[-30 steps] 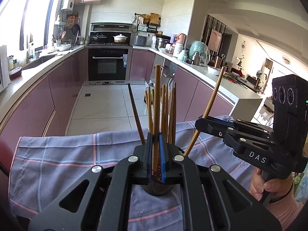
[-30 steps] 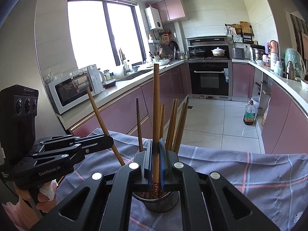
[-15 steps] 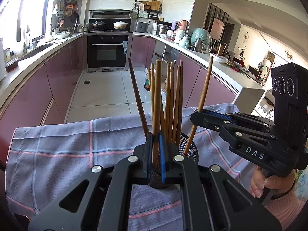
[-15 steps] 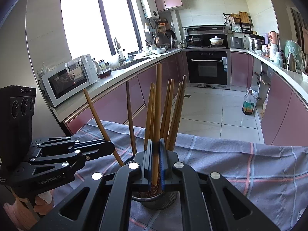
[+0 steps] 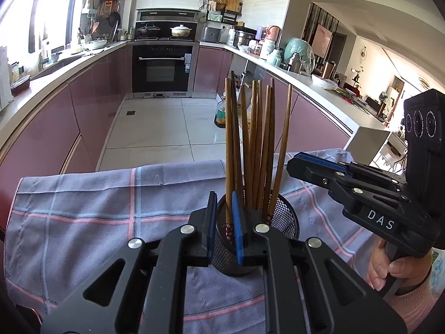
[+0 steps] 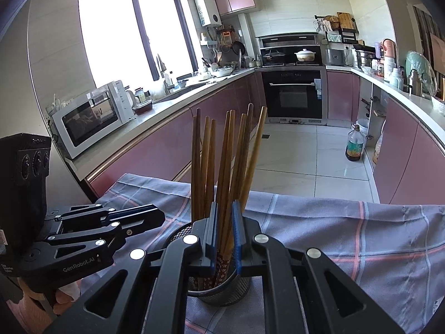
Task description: Organize utensils
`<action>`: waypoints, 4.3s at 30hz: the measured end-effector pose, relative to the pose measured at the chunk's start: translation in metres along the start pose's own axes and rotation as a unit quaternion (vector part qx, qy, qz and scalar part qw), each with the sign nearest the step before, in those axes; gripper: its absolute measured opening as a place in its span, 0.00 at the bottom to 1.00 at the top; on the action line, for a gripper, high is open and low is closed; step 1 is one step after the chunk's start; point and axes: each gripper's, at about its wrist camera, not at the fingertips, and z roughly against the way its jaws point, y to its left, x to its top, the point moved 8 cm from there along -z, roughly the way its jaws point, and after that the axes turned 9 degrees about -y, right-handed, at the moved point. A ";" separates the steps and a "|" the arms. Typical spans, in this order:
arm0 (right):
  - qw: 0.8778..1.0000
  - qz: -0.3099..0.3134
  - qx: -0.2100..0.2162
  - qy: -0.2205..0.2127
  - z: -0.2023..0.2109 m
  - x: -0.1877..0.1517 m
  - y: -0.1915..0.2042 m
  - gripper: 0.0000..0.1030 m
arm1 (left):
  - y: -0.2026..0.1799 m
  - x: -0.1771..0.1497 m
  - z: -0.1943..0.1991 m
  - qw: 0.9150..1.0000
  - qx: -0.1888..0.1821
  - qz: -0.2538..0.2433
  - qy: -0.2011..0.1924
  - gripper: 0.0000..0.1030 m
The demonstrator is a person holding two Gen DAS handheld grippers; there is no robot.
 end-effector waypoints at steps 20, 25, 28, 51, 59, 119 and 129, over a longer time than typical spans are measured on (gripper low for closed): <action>0.997 0.021 -0.020 -0.067 0.044 -0.027 0.017 0.85 | 0.028 -0.022 0.064 0.991 0.081 -0.005 -0.103 0.95; 0.993 0.042 -0.035 -0.106 0.063 -0.038 0.030 0.93 | 0.032 -0.038 0.088 0.986 0.110 -0.014 -0.127 0.95; 0.991 0.049 -0.041 -0.118 0.072 -0.046 0.036 0.93 | 0.036 -0.047 0.104 0.981 0.127 -0.016 -0.143 0.95; 0.977 0.052 -0.055 -0.199 0.117 -0.058 0.059 0.93 | 0.016 -0.051 0.194 0.957 0.162 -0.029 -0.238 0.95; 0.975 0.057 -0.053 -0.209 0.123 -0.058 0.064 0.93 | 0.012 -0.051 0.201 0.954 0.167 -0.030 -0.247 0.95; 0.971 0.059 -0.059 -0.226 0.127 -0.055 0.065 0.93 | 0.008 -0.048 0.215 0.947 0.183 -0.036 -0.262 0.95; 0.970 0.058 -0.057 -0.228 0.128 -0.053 0.067 0.93 | 0.008 -0.049 0.215 0.947 0.183 -0.036 -0.262 0.95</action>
